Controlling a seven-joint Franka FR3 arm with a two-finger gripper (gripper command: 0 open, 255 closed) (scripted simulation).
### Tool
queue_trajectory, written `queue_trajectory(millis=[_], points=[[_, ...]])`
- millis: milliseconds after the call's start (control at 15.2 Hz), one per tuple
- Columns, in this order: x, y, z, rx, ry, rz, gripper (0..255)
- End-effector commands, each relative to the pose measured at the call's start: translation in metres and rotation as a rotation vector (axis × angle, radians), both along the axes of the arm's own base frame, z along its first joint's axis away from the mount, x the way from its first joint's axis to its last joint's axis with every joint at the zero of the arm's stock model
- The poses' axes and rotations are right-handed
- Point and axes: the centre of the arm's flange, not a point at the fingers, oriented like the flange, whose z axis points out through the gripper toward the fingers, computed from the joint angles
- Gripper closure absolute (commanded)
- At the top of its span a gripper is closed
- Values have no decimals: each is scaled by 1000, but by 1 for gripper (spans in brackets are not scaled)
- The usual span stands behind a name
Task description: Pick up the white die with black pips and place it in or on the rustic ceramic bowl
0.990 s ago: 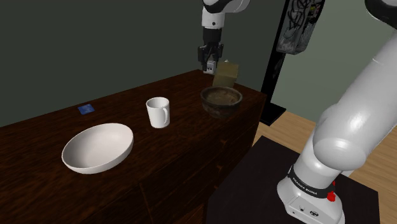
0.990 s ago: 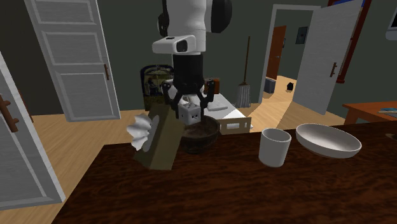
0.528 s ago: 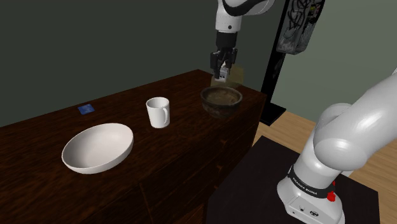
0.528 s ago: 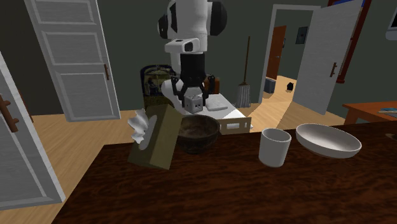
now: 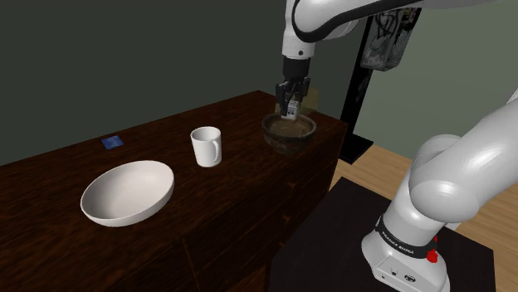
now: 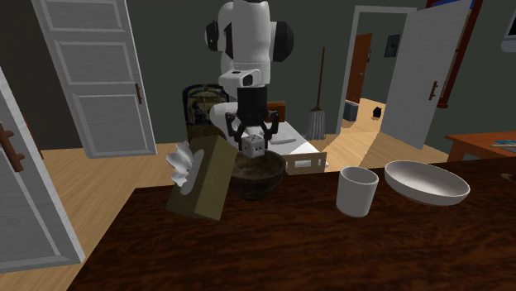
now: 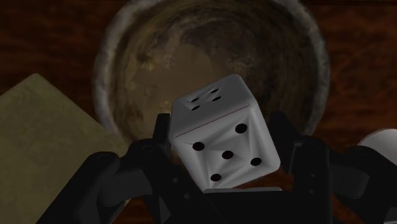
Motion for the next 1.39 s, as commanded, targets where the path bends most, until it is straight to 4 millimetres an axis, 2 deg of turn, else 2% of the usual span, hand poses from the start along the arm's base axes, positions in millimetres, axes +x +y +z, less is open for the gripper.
queue_trajectory(millis=[0, 198, 726, 792, 1122, 1320], points=[[-1, 0, -11, 0, -1, 0, 255], [-1, 0, -29, 0, -1, 0, 255], [-1, 0, -29, 0, -1, 0, 255], [-1, 0, -29, 0, -1, 0, 0], [-1, 0, -29, 0, -1, 0, 0], [-1, -1, 11, 0, -1, 0, 0]])
